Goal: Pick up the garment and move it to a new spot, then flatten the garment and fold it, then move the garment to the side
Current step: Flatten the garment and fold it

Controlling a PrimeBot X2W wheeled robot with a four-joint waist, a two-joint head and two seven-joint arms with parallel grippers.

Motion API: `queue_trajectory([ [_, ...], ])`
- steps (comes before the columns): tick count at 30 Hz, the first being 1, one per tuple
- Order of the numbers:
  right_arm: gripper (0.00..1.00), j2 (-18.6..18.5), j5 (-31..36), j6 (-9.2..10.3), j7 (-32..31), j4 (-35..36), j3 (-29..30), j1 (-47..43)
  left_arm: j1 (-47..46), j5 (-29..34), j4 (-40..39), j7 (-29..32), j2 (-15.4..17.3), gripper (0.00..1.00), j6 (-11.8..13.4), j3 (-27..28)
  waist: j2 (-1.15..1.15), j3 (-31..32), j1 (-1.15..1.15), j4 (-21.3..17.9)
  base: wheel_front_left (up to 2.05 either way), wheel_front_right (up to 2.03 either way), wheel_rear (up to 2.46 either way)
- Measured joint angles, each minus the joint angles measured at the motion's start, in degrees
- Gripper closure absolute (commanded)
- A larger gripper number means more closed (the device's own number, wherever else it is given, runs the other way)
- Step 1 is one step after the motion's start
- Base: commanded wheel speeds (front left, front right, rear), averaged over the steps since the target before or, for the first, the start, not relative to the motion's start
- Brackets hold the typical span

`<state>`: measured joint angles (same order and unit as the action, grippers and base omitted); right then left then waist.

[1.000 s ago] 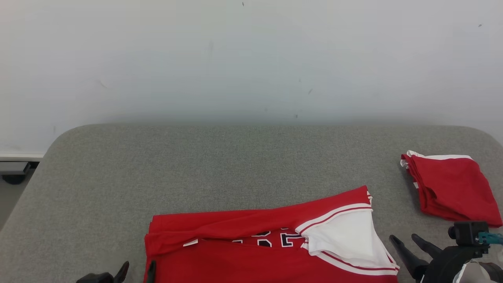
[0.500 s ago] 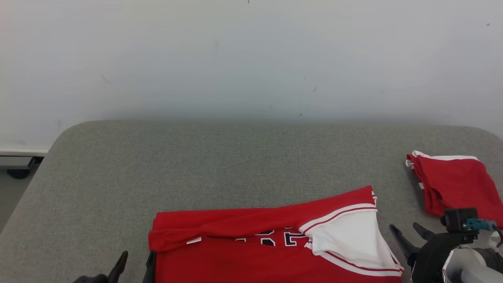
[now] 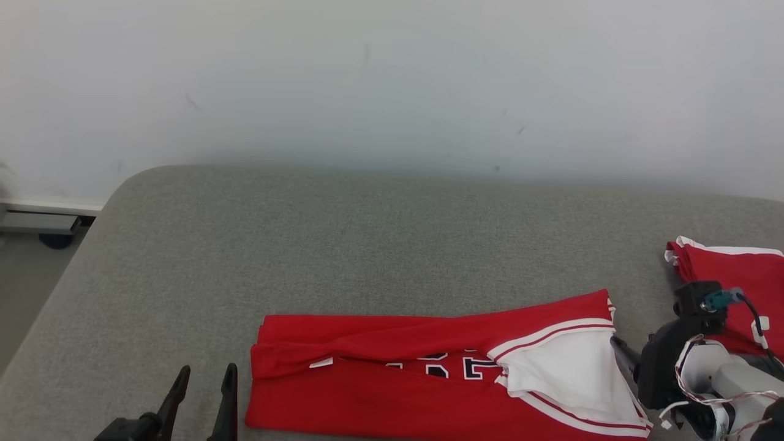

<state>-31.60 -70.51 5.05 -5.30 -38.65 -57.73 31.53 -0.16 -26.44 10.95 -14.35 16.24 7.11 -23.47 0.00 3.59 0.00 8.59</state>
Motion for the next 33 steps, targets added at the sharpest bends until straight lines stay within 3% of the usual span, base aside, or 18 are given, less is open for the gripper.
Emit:
queue_trajectory([
  [15, 0.0, 5.7, -1.1, -0.1, -10.0, -9.4, -2.5, 2.3, -0.1, 3.3, -2.6, 1.7, -1.7, 0.0, 0.0, 0.8, 0.0, -2.4, 0.0, 2.2, 0.0, 0.0, 0.0],
  [23, 0.0, 6.4, -0.9, -0.51, -12.5, -13.1, -3.5, 5.2, -0.1, 4.1, -3.4, 2.7, -2.3, 0.0, 0.0, 1.8, 0.0, -3.6, 0.0, 2.6, 0.0, 0.0, 0.0],
  [24, 0.15, 6.4, -0.9, -0.54, -12.9, -13.4, -3.5, 5.4, -0.1, 4.2, -3.5, 2.8, -2.4, 0.0, 0.0, 1.9, 0.0, -3.7, 0.0, 2.6, 0.0, 0.0, 0.0],
  [25, 0.15, 6.7, -0.9, -1.18, -13.3, -14.0, -3.5, 5.6, -0.1, 4.3, -3.6, 3.1, -2.7, 0.0, 0.0, 2.1, 0.0, -3.9, 0.0, 2.7, 0.0, 0.0, 0.0],
  [26, 1.0, 6.8, -1.0, -1.57, -13.4, -14.4, -3.3, 5.6, -0.1, 4.3, -3.6, 3.3, -2.8, 0.0, 0.0, 2.1, 0.0, -3.9, 0.0, 2.8, 0.0, 0.0, 0.0],
  [33, 1.0, 7.6, -1.1, -3.72, -13.4, -16.1, -3.0, 6.2, 0.0, 4.3, -3.3, 3.7, -2.8, 0.0, 0.0, 3.3, 0.0, -4.0, 0.0, 2.6, 0.0, 0.0, 0.0],
])
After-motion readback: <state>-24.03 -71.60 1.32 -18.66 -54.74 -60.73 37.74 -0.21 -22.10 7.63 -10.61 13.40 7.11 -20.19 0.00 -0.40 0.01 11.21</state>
